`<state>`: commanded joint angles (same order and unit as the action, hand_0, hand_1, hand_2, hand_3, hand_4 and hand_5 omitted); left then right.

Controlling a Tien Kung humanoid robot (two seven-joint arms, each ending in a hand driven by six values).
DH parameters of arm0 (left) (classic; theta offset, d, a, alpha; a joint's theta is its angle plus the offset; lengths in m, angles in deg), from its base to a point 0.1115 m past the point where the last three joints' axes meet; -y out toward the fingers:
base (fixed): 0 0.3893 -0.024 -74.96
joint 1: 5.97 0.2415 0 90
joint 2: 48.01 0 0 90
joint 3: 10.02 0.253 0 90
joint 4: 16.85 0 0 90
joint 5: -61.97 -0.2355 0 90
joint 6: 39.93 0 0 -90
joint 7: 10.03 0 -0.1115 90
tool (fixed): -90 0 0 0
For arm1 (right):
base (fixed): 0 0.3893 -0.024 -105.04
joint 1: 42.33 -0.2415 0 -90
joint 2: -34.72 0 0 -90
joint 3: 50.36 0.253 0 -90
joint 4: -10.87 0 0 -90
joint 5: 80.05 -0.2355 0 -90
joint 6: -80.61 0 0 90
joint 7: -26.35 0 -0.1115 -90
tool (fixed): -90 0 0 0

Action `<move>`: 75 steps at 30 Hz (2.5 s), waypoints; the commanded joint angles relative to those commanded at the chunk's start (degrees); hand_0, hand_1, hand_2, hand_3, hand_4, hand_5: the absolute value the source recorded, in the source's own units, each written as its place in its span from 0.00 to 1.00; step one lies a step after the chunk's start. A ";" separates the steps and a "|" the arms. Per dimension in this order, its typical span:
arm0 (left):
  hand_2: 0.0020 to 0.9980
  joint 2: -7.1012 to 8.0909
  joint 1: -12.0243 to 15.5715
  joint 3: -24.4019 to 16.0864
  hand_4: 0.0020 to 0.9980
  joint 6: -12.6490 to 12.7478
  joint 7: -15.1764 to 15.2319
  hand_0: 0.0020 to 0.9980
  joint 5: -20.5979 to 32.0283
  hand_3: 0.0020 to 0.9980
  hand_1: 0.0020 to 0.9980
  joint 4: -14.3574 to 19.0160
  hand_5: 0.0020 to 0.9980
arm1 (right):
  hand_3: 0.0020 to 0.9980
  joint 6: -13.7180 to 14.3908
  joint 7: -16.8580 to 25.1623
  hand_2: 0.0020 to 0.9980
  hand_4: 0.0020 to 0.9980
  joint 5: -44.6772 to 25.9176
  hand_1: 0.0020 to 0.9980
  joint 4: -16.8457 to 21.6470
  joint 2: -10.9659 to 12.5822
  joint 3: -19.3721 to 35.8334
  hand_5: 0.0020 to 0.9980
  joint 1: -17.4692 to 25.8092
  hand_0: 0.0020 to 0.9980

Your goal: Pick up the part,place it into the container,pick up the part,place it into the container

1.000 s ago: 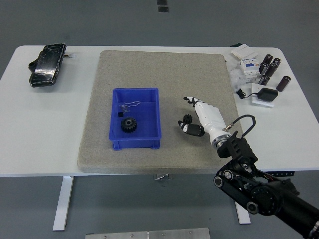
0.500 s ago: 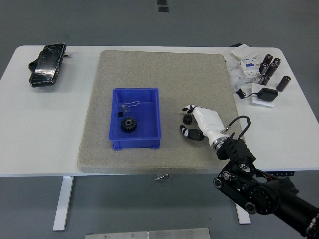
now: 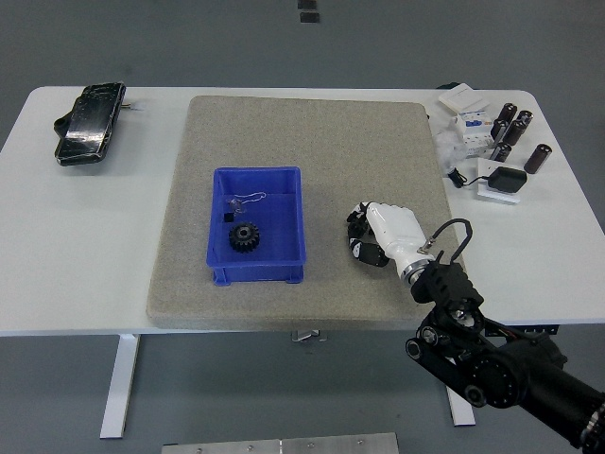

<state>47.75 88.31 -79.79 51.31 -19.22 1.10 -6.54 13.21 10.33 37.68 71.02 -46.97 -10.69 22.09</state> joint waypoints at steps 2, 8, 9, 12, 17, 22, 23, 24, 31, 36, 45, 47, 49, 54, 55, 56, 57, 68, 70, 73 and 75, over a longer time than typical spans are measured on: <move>0.58 -0.02 0.00 0.00 0.60 0.01 0.00 0.64 0.03 0.59 0.61 0.00 0.17 | 0.40 0.43 0.15 0.46 0.04 0.31 0.42 0.69 0.22 0.13 0.00 -0.26 0.53; 0.58 -0.03 0.03 -0.07 0.60 0.00 -0.19 0.64 -0.03 0.59 0.61 0.00 0.17 | 0.39 1.35 0.23 0.45 0.02 1.55 0.42 6.58 -0.05 0.35 0.00 -2.11 0.53; 0.58 -0.04 0.03 -0.08 0.60 0.00 -0.22 0.64 -0.05 0.59 0.61 0.00 0.17 | 0.39 1.45 0.24 0.45 0.02 1.92 0.42 7.79 -0.46 0.05 0.00 -2.49 0.53; 0.58 -0.10 0.02 -0.08 0.60 -0.05 -0.29 0.64 -0.12 0.59 0.61 0.00 0.17 | 0.39 1.58 0.73 0.45 0.02 2.50 0.42 10.87 -2.00 -1.44 0.00 -3.42 0.53; 0.58 -0.13 0.01 0.00 0.60 0.04 -0.40 0.64 -0.15 0.59 0.61 0.00 0.17 | 0.46 0.27 -1.07 0.50 0.02 5.51 0.50 11.53 -4.99 -5.45 0.00 -5.18 0.61; 0.58 -0.01 0.03 0.18 0.60 -0.16 -0.89 0.63 -1.41 0.59 0.61 0.00 0.19 | 0.79 -1.67 -3.50 0.83 0.32 8.44 0.82 9.52 -6.43 -8.73 0.05 -5.99 0.89; 0.58 -0.05 0.08 0.32 0.60 -0.18 -1.04 0.63 -1.49 0.59 0.61 0.00 0.19 | 0.79 -1.78 -3.63 0.83 0.32 8.64 0.82 9.30 -6.58 -9.23 0.05 -6.05 0.89; 0.58 -0.13 0.16 0.41 0.60 -0.21 -1.28 0.63 -1.55 0.59 0.61 0.00 0.20 | 0.98 -1.79 -3.69 0.97 0.69 8.76 0.96 9.11 -6.78 -9.76 0.15 -6.10 1.00; 0.58 -0.16 0.04 -0.14 0.61 -0.43 -1.27 0.63 -2.06 0.59 0.61 0.00 0.20 | 0.98 -1.35 -3.11 0.97 0.69 7.33 0.97 8.67 -6.85 -9.90 0.14 -5.83 1.00; 0.58 -0.12 -0.01 -0.37 0.61 -0.41 -1.28 0.63 -2.16 0.59 0.61 0.00 0.20 | 0.98 1.98 0.40 0.97 0.69 2.94 0.97 10.26 -6.40 -6.75 0.14 -3.90 1.00; 0.57 -0.13 0.19 -0.20 0.60 -0.47 -1.50 0.64 -1.70 0.59 0.61 0.00 0.19 | 0.83 -0.51 17.71 0.82 0.73 -15.97 0.82 10.42 -3.29 5.78 0.26 4.40 0.88; 0.57 -0.15 0.20 -0.20 0.60 -0.44 -1.53 0.64 -1.60 0.59 0.61 0.00 0.19 | 0.83 -3.75 21.70 0.82 0.73 -20.34 0.82 9.23 -3.10 8.91 0.26 6.56 0.88; 0.57 -0.19 0.21 -0.19 0.60 -0.46 -1.53 0.64 -1.56 0.58 0.61 0.00 0.18 | 0.75 -7.10 25.59 0.76 0.78 -25.04 0.75 8.29 -3.18 12.13 0.48 8.56 0.84; 0.57 -0.34 0.20 -0.32 0.60 -0.54 -1.47 0.64 -1.73 0.58 0.61 0.00 0.18 | 0.75 -13.82 33.31 0.76 0.78 -35.93 0.75 8.06 -3.29 19.00 0.48 11.78 0.84; 0.57 -0.34 0.21 -0.35 0.60 -0.53 -1.45 0.64 -1.73 0.58 0.61 0.00 0.17 | 0.75 -14.99 34.70 0.76 0.85 -38.20 0.76 8.24 -3.18 20.25 0.64 12.13 0.84; 0.57 -0.33 0.21 -0.38 0.60 -0.53 -1.44 0.64 -1.74 0.58 0.61 0.00 0.17 | 0.75 -15.78 35.82 0.76 0.85 -40.26 0.76 8.39 -3.10 21.27 0.64 12.36 0.84; 0.57 -0.31 0.24 -0.47 0.60 -0.52 -1.46 0.64 -1.83 0.58 0.61 0.00 0.17 | 0.75 -16.34 37.04 0.76 0.85 -42.32 0.76 8.61 -2.96 22.35 0.64 12.58 0.84; 0.57 -0.08 0.41 -0.12 0.61 -0.57 -1.46 0.64 -1.35 0.58 0.61 0.00 0.16 | 0.74 -17.19 40.95 0.76 0.88 -63.37 0.75 7.93 -2.00 24.24 0.71 14.46 0.83; 0.57 0.04 0.32 -0.08 0.61 -0.58 -1.52 0.64 -1.31 0.58 0.61 0.00 0.16 | 0.74 -17.13 41.12 0.76 0.88 -65.83 0.75 7.87 -1.80 24.00 0.71 14.67 0.83; 0.57 0.34 0.27 -0.29 0.62 -0.64 -1.57 0.64 -1.67 0.58 0.61 0.00 0.14 | 0.74 -16.98 41.38 0.76 0.90 -68.15 0.75 8.16 -1.74 24.28 0.73 15.05 0.83; 0.57 0.56 0.34 -0.45 0.62 -0.66 -1.54 0.64 -1.92 0.58 0.61 0.00 0.14 | 0.74 -16.83 41.48 0.76 0.90 -68.47 0.75 8.63 -1.70 24.77 0.73 15.50 0.83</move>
<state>48.31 88.65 -80.24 50.65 -20.76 -0.82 -6.54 -3.62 51.82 -30.80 79.65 -48.66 14.08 37.60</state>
